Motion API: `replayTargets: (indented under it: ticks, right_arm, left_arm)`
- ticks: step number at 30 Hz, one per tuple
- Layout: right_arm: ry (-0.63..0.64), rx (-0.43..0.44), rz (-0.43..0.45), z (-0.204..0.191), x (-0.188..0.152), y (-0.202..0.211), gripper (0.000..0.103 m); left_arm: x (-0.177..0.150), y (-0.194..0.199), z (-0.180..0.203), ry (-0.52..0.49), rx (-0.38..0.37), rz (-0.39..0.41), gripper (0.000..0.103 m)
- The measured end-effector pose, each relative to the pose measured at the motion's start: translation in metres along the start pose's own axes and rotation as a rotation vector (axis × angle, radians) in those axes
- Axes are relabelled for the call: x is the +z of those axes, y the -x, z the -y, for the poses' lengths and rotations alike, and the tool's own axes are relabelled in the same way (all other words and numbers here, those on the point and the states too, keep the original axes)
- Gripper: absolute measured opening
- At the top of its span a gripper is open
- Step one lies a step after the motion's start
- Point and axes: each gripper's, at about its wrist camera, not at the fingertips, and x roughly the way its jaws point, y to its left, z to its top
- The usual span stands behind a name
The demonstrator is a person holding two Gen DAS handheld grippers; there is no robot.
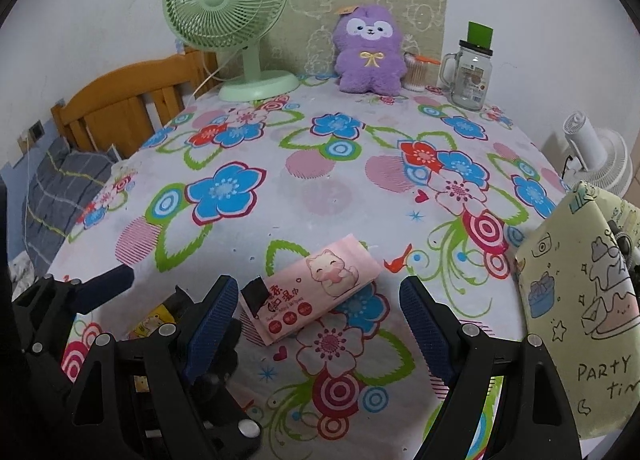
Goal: Organize soft objects
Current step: 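Grasp the yellow cartoon snack pack with the left tool while the right tool grasps the pink packet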
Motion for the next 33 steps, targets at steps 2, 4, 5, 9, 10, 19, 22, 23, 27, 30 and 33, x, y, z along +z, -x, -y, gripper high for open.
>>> replayTargets:
  ticks: [2,4,5,9,10,19,22,23,27,30,33]
  right_arm:
    - [-0.001,0.001,-0.005,0.0,0.0,-0.002,0.085]
    - [0.0,-0.001,-0.013,0.0,0.0,-0.005,0.085]
    - [0.001,-0.002,-0.016,0.0,0.0,-0.006,0.085]
    - [0.004,-0.004,-0.028,-0.001,0.0,-0.011,0.085]
    - [0.005,-0.005,-0.03,-0.001,0.0,-0.012,0.085]
    - [-0.058,0.022,-0.096,0.005,0.004,-0.028,0.085]
    - [-0.066,0.018,-0.118,0.004,0.007,-0.035,0.085]
    - [-0.067,0.013,-0.122,0.004,0.007,-0.037,0.085]
    - [-0.071,0.001,-0.129,0.002,0.011,-0.045,0.085]
    - [-0.087,0.013,-0.147,0.002,0.014,-0.05,0.085]
    - [-0.081,0.015,-0.157,0.0,0.016,-0.053,0.077]
  left_arm:
    - [-0.001,-0.003,-0.001,0.004,-0.01,-0.011,0.074]
    - [-0.002,-0.007,-0.001,0.006,-0.021,-0.025,0.06]
    - [-0.002,-0.008,-0.002,0.013,-0.033,-0.028,0.058]
    - [-0.002,-0.007,-0.002,0.021,-0.055,-0.021,0.05]
    - [-0.002,-0.007,-0.002,0.022,-0.055,-0.02,0.05]
    - [0.004,-0.011,-0.009,0.037,-0.056,-0.013,0.049]
    - [0.006,-0.014,-0.011,0.037,-0.054,-0.014,0.049]
    - [0.007,-0.016,-0.012,0.039,-0.056,-0.016,0.049]
    - [0.01,-0.019,-0.016,0.048,-0.055,-0.015,0.049]
    - [0.011,-0.02,-0.018,0.051,-0.054,-0.015,0.049]
    - [0.011,-0.02,-0.018,0.042,-0.051,-0.012,0.049]
